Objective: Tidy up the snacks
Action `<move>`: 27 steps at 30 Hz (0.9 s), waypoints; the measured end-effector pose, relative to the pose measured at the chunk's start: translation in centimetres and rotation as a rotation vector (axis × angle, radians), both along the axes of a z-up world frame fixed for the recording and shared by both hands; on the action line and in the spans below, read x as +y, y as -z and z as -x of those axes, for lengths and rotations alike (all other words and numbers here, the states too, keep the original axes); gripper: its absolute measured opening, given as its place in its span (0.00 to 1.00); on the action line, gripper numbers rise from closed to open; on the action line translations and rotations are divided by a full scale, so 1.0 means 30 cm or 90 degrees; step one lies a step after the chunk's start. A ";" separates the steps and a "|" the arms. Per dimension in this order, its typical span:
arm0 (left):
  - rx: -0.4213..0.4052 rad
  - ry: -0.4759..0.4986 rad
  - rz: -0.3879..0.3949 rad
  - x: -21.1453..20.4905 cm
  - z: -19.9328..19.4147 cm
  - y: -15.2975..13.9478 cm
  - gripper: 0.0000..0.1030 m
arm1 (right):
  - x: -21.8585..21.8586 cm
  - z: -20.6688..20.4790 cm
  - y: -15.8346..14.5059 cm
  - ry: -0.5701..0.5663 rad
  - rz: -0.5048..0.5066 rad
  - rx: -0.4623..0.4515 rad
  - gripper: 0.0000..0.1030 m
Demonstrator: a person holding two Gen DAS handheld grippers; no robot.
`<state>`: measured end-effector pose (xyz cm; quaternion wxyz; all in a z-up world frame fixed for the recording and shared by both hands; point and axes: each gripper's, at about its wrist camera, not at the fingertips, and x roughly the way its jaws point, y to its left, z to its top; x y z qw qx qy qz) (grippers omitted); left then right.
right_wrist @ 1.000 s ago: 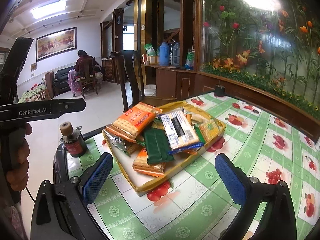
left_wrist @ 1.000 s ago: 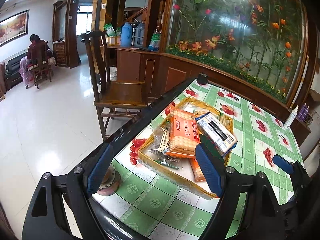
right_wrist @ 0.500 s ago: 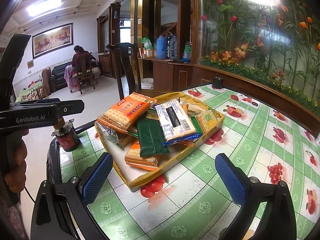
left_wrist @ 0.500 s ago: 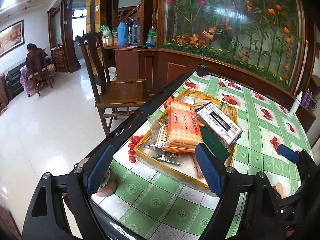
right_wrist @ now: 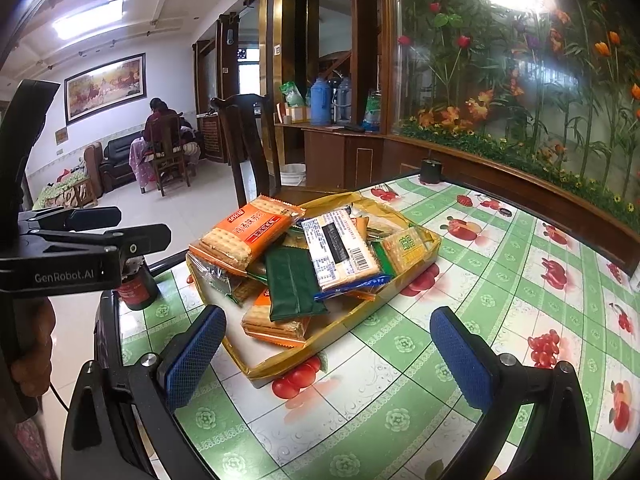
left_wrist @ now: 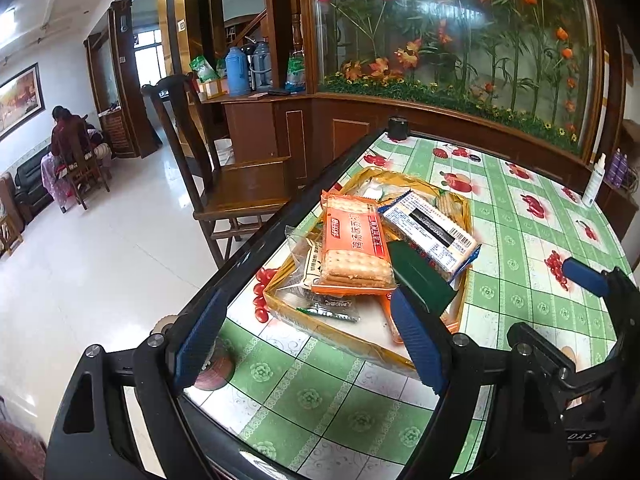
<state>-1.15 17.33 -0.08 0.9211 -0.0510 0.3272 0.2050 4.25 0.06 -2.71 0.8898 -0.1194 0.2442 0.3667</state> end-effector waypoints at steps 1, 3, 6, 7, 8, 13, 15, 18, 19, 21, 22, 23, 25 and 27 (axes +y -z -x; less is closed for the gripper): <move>0.000 0.001 0.000 -0.001 0.001 0.001 0.82 | 0.003 0.000 -0.001 -0.002 0.002 -0.001 0.99; 0.001 0.002 0.000 -0.001 0.002 0.001 0.82 | 0.012 0.004 -0.005 -0.006 0.006 -0.006 0.99; 0.000 0.001 0.000 0.000 0.005 0.000 0.82 | 0.021 0.014 -0.011 -0.011 0.009 -0.012 0.99; 0.000 0.002 0.001 -0.001 0.007 0.001 0.82 | 0.023 0.016 -0.012 -0.012 0.010 -0.014 0.99; -0.001 0.003 -0.001 -0.002 0.007 0.001 0.82 | 0.026 0.019 -0.013 -0.013 0.010 -0.016 0.99; -0.014 0.003 -0.005 0.001 0.025 -0.004 0.82 | 0.041 0.033 -0.019 -0.018 0.016 -0.022 0.99; -0.023 0.005 -0.010 0.004 0.036 -0.013 0.82 | 0.047 0.039 -0.020 -0.022 0.018 -0.024 0.99; -0.039 0.011 -0.029 0.004 0.056 -0.035 0.82 | 0.054 0.045 -0.020 -0.026 0.021 -0.028 1.00; -0.042 0.012 -0.031 0.005 0.060 -0.040 0.82 | 0.057 0.049 -0.022 -0.028 0.022 -0.030 0.99; -0.055 0.016 -0.033 0.010 0.073 -0.053 0.82 | 0.064 0.055 -0.026 -0.034 0.024 -0.036 1.00; -0.064 0.015 -0.035 0.013 0.082 -0.061 0.82 | 0.070 0.059 -0.029 -0.039 0.026 -0.040 1.00; -0.068 0.014 -0.037 0.013 0.084 -0.065 0.82 | 0.078 0.065 -0.033 -0.046 0.029 -0.044 1.00; -0.077 0.012 -0.043 0.016 0.092 -0.078 0.82 | 0.094 0.081 -0.044 -0.066 0.036 -0.059 1.00; -0.078 0.011 -0.040 0.021 0.094 -0.087 0.88 | 0.106 0.094 -0.055 -0.078 0.041 -0.070 1.00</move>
